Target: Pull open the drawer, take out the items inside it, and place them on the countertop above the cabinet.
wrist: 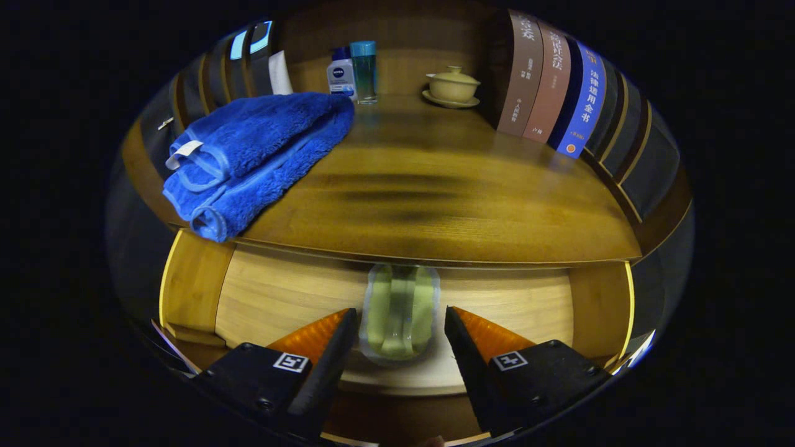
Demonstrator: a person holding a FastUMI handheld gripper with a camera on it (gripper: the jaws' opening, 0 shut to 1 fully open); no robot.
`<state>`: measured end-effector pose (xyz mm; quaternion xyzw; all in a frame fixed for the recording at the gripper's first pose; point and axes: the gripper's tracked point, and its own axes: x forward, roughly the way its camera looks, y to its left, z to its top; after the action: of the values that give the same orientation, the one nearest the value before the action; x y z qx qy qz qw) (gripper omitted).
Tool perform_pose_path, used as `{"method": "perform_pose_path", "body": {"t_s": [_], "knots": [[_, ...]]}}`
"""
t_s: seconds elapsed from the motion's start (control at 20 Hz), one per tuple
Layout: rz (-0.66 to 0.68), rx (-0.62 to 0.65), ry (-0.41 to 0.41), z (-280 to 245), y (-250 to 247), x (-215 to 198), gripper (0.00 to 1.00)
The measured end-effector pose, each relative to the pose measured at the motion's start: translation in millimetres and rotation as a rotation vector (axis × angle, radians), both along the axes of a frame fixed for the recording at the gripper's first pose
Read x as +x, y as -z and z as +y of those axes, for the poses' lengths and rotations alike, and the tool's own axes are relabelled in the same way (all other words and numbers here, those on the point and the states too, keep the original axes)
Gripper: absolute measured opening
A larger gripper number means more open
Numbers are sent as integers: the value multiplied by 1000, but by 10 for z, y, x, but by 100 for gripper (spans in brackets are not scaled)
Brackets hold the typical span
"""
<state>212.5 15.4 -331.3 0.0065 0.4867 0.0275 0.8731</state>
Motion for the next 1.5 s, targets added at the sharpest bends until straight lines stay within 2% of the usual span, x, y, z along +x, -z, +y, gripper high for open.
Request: {"method": "perform_pose_path", "body": {"t_s": [0.2,0.4,0.55,0.95,1.3,1.5], "knots": [[49,-18,6,42,150,42,56],[21,-23,34,2,163,117,23],[47,50,72,64,137,25,23],[21,76,29,49,-385,-179,23],[39,116,38,-8,-750,-396,23],[16,113,49,-59,-981,-389,23]]}}
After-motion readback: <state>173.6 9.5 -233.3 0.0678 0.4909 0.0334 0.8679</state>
